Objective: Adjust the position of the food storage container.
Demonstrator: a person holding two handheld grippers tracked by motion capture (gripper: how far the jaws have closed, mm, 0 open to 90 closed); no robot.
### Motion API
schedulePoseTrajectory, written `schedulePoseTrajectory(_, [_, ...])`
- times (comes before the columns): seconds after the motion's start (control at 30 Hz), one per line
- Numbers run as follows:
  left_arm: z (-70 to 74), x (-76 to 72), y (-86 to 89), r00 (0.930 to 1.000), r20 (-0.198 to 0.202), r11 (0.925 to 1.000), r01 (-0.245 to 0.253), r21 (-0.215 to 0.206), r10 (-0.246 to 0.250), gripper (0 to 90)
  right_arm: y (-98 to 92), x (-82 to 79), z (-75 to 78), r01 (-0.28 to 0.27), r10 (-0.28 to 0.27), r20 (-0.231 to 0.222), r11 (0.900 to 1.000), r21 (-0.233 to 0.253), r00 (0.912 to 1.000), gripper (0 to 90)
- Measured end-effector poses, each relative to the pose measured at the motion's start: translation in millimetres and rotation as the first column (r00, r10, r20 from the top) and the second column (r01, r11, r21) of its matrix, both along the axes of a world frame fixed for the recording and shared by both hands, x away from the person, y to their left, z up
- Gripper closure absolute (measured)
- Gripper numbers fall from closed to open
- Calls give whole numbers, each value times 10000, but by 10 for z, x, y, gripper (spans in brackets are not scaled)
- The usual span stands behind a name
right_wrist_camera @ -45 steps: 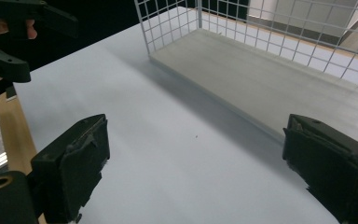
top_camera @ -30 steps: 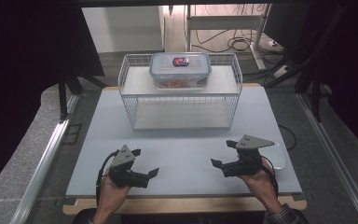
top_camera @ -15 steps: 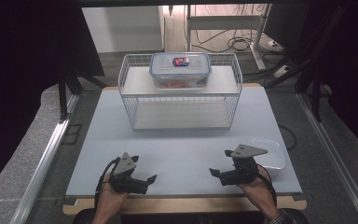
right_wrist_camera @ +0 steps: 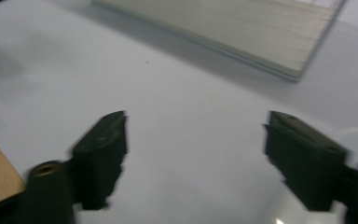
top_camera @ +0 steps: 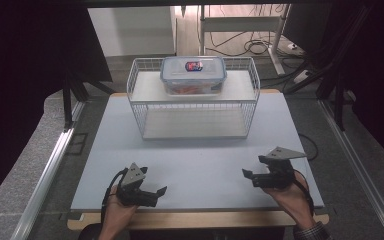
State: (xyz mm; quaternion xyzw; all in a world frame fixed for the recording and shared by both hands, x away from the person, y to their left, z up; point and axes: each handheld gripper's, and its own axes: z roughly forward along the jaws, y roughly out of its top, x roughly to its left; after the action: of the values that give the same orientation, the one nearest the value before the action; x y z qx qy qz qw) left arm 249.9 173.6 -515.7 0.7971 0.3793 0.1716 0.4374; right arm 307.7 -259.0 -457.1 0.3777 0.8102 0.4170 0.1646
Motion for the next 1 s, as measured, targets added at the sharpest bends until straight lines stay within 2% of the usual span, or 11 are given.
schedulePoseTrajectory(0.07, [0, 2, 2, 10000, -2, 10000, -2, 11, 2, 34, -68, 13, 12, 145, -144, -42, 9999, 72, 9999, 368])
schedulePoseTrajectory(0.17, [-1, 8, 7, 9999, -149, 10000, 13, -10, -13, 38, -294, 45, 24, 617, -626, -234, 9973, -395, 9978, 602])
schedulePoseTrajectory(0.2, [-1, 8, 7, 9999, -149, 10000, 13, -10, -13, 38, -294, 45, 24, 617, -626, -234, 9973, -395, 9978, 602])
schedulePoseTrajectory(0.23, [0, 10, 6, 9997, -219, 10000, 47, -84, -49, 38, -400, 41, 28, 732, -743, -211, 9962, -463, 9970, 700])
schedulePoseTrajectory(0.4, [0, 10, 4, 9997, -235, 10000, 45, -80, -47, 39, -618, 10, 88, 1281, -1275, 132, 9896, -653, 9917, 887])
schedulePoseTrajectory(0.53, [-4, 12, 5, 9996, -264, 9999, 31, -99, -34, 39, -759, 13, 104, 1733, -1735, 29, 9823, -705, 9848, 898])
schedulePoseTrajectory(0.67, [-3, 15, 9, 9996, -277, 9999, 39, -155, -43, 40, -985, 17, 96, 2577, -2589, -197, 9650, -494, 9657, 899])
schedulePoseTrajectory(0.7, [-4, 16, 10, 9996, -288, 9999, 38, -161, -42, 40, -1082, 7, 92, 2940, -2953, -239, 9548, -444, 9551, 899])
schedulePoseTrajectory(0.77, [-6, 17, 9, 9995, -313, 9999, 37, -143, -41, 40, -1123, 2, 90, 3094, -3106, -234, 9500, -426, 9503, 898])
schedulePoseTrajectory(0.9, [-9, 18, 7, 9995, -325, 9999, 58, -130, -62, 40, -1278, 1, 48, 3793, -3803, 61, 9210, -883, 9248, 896])
schedulePoseTrajectory(1.0, [-14, 22, 2, 9994, -346, 9999, 64, -99, -68, 42, -1341, 26, -2, 3976, -3999, -73, 9130, -916, 9165, 896])
